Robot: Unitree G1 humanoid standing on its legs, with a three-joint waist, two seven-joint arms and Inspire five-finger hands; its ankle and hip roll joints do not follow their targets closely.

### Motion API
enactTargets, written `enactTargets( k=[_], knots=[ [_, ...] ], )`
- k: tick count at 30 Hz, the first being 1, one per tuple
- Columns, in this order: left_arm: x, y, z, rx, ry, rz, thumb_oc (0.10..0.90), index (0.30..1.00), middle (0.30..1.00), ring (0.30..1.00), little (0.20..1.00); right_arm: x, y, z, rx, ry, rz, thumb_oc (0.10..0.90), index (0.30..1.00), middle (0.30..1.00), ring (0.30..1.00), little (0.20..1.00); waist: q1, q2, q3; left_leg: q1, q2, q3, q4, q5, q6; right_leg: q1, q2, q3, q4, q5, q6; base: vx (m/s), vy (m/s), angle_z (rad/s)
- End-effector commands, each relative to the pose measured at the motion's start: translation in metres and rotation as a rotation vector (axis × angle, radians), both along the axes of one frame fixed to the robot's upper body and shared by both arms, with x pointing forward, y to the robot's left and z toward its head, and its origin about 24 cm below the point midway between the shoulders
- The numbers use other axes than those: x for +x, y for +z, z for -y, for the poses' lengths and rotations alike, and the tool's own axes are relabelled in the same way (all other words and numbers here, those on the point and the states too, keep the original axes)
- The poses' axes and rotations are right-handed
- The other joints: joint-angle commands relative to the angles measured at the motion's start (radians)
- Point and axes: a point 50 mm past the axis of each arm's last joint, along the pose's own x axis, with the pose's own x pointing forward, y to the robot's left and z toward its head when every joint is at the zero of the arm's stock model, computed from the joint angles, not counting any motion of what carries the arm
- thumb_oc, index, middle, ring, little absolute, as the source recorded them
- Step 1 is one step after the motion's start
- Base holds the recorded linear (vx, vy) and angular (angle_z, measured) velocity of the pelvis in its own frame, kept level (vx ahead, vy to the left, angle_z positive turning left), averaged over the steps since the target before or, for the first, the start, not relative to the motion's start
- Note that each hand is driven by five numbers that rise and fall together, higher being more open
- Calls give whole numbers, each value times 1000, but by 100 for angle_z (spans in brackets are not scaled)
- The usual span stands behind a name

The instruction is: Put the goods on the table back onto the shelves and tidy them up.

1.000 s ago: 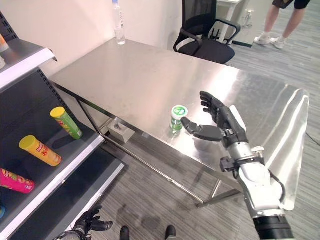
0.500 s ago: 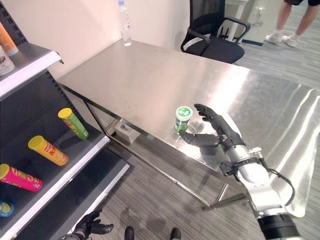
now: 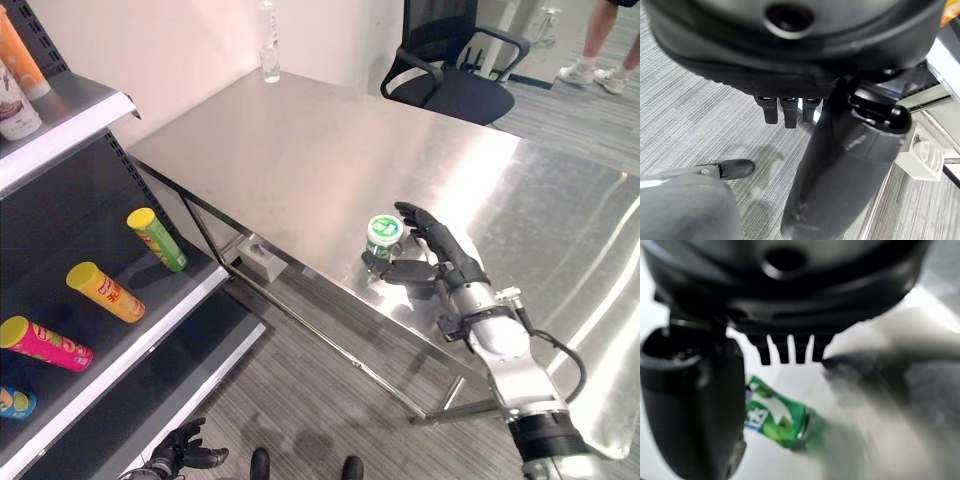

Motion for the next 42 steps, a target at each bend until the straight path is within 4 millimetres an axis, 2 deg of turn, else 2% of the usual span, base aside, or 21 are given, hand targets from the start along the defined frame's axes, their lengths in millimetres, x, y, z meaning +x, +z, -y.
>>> enactTargets(
  k=[1,12,21,22,23,36,42],
  knots=[
    [35,16,-12,48,-30,141,800,900,900,900,900,15,36,-16,8,41,176,800,900,900,900,900,30,-66,-1,89,-13,76,10,-104,-58,41,-78,63,-37,-17,140,0,0,0],
    [36,17,-11,41,-21,149,800,900,900,900,900,22,36,-24,-5,65,169,800,900,900,900,900,45,-76,2,87,-17,71,12,-107,-55,42,-87,60,-32,-17,143,7,1,4],
    [37,17,-12,44,-25,150,800,900,900,900,900,22,40,-23,-99,69,163,800,900,900,900,900,50,-86,7,87,-17,65,12,-108,-54,42,-91,59,-28,-18,144,4,0,2],
    [36,17,-12,46,-25,148,800,900,900,900,900,22,39,-22,-110,64,157,748,822,822,822,822,50,-88,8,87,-17,64,12,-108,-53,41,-91,60,-28,-18,144,0,0,0],
    [36,17,-12,46,-26,145,800,900,900,900,900,21,38,-21,-121,59,149,400,300,300,300,300,48,-90,9,88,-16,65,11,-108,-53,41,-91,59,-28,-19,144,0,0,0],
    [37,18,-14,55,-15,150,800,900,900,900,900,19,38,-20,-128,34,176,400,300,300,300,300,47,-94,9,95,-14,66,10,-112,-50,51,-92,59,-32,-20,145,0,0,0],
    [37,18,-18,65,-11,147,800,900,900,900,900,13,55,-23,-150,40,258,400,300,300,300,300,46,-96,4,101,-13,66,10,-114,-49,60,-91,58,-32,-24,145,-5,-6,3]
  ],
)
